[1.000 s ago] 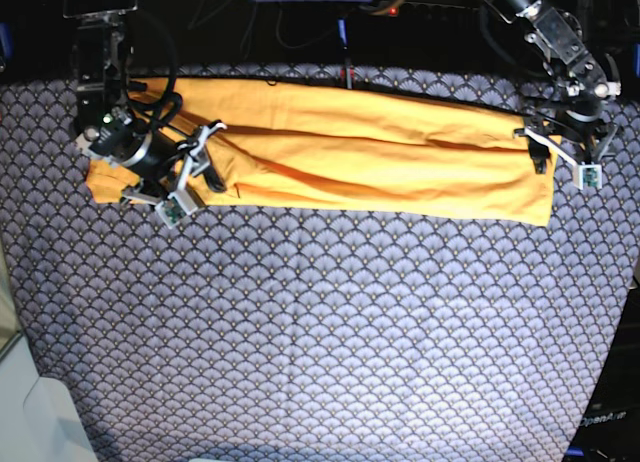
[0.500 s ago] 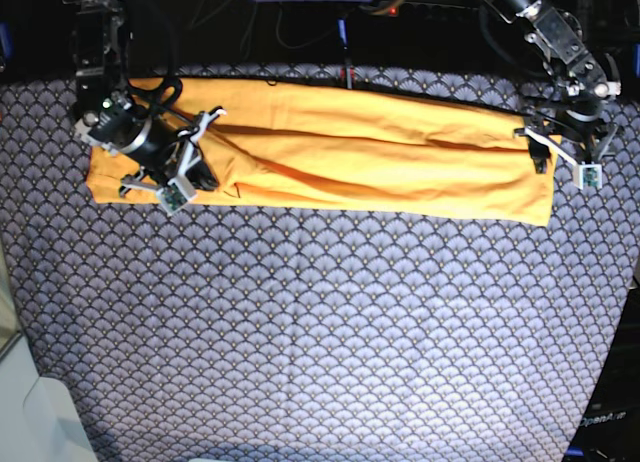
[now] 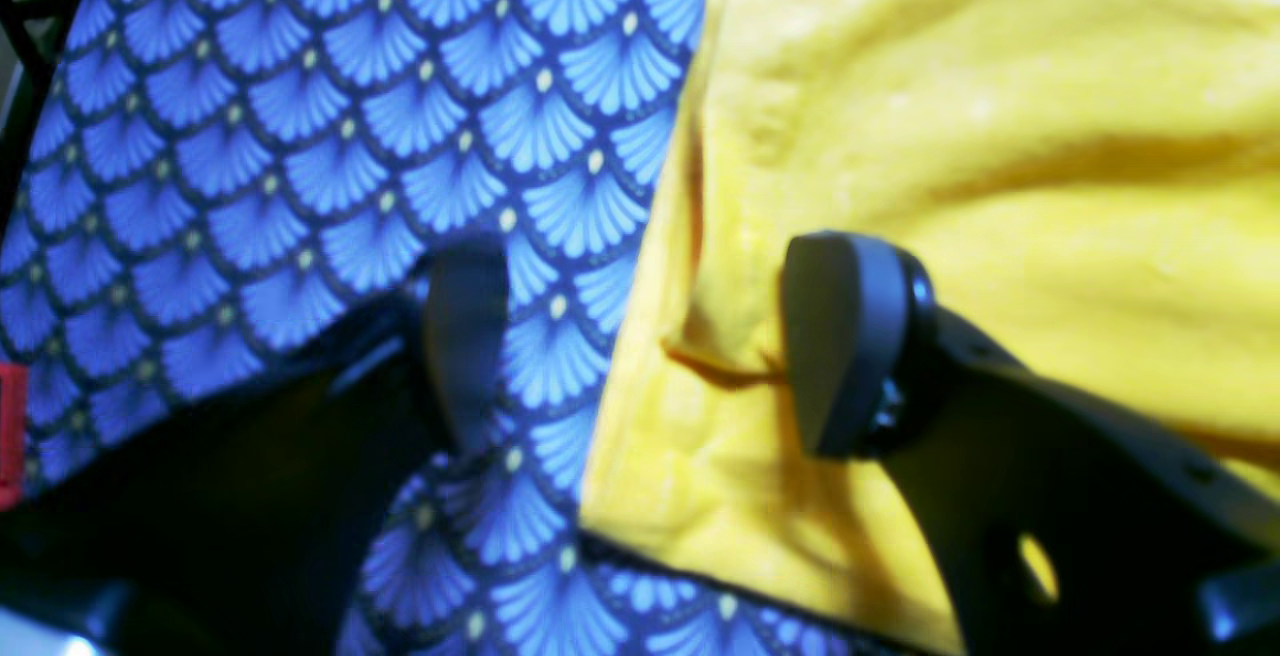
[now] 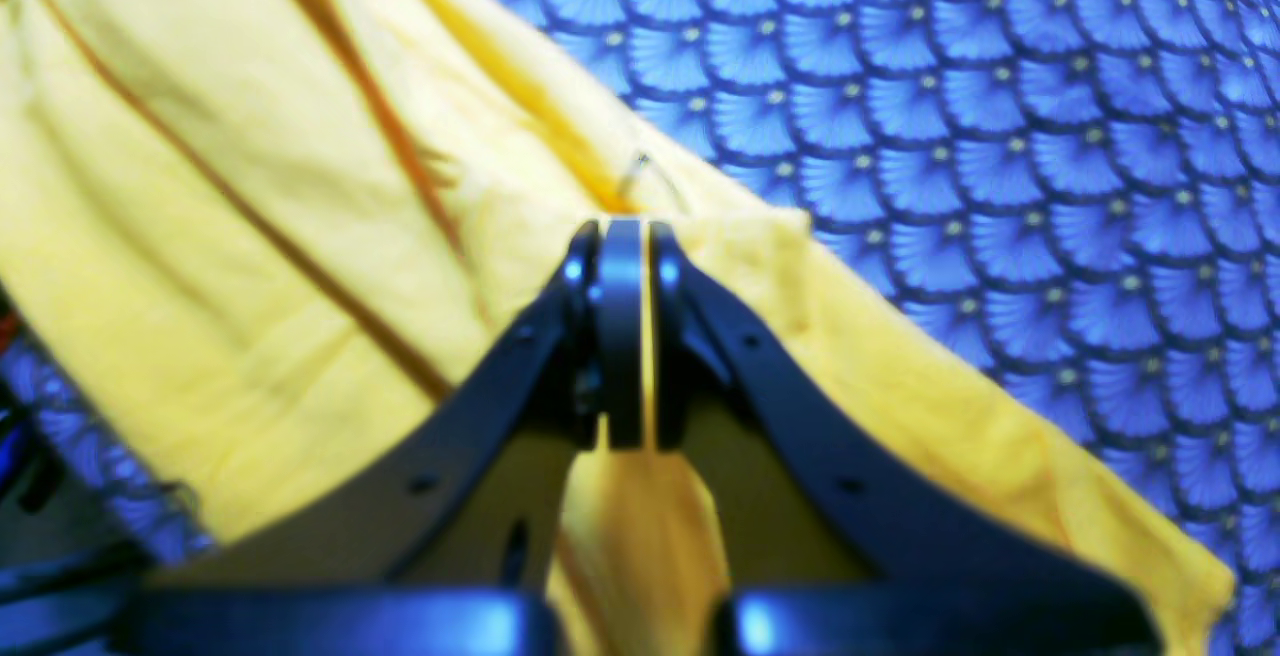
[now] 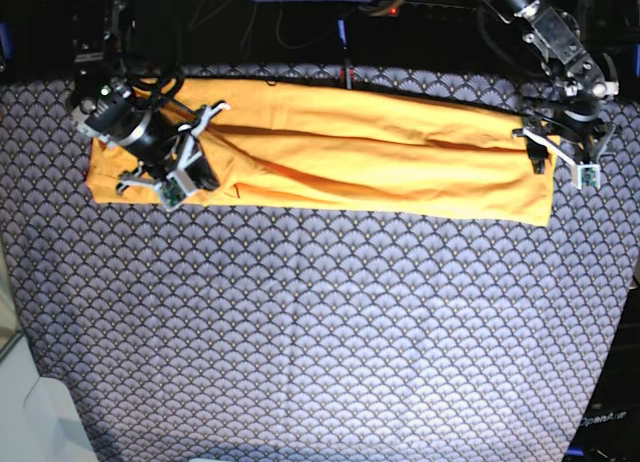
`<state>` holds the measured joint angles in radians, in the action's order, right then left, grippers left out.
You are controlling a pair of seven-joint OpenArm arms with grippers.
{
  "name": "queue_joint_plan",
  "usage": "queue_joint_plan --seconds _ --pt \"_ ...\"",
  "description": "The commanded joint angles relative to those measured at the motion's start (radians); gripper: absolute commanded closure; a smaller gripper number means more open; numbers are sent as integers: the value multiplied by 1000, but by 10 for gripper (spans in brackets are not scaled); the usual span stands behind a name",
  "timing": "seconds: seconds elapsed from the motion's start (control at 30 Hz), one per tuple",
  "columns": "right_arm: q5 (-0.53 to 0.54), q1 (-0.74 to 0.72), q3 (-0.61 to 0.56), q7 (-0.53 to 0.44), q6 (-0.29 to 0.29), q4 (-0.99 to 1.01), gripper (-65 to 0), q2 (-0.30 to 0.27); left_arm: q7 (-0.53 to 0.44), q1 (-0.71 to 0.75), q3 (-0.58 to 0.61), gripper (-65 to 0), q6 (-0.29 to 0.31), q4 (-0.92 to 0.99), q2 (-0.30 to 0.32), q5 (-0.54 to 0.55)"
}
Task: Fold the T-shirt properly
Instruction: 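Press and tuck the loose sleeve fabric into the strip with the right gripper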
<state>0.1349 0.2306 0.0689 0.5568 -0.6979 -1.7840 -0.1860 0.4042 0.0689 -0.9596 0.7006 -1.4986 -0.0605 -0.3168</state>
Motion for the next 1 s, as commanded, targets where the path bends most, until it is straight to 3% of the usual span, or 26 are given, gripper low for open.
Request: queue_joint_plan --seconds 0.0,0.1,0.2,0.37,0.47,0.97 --pt "12 -17 4 -13 0 -9 0 -11 -23 -11 1 -421 -2 -17 9 12" --pt "12 -64 2 61 0 0 -1 -13 -23 -11 1 -421 -2 -17 9 12" --pt "12 -106 4 122 0 25 -74 -23 -23 -11 1 -421 -2 -18 9 12" --pt "12 -119 4 122 0 49 -222 -28 -23 -11 0 -421 -2 -21 9 12" --pt "12 -118 4 122 0 49 -267 -28 -23 -11 0 -421 -2 -21 9 12" --pt "12 -139 -2 81 0 154 -277 -31 -23 -11 0 -421 -2 -21 9 12"
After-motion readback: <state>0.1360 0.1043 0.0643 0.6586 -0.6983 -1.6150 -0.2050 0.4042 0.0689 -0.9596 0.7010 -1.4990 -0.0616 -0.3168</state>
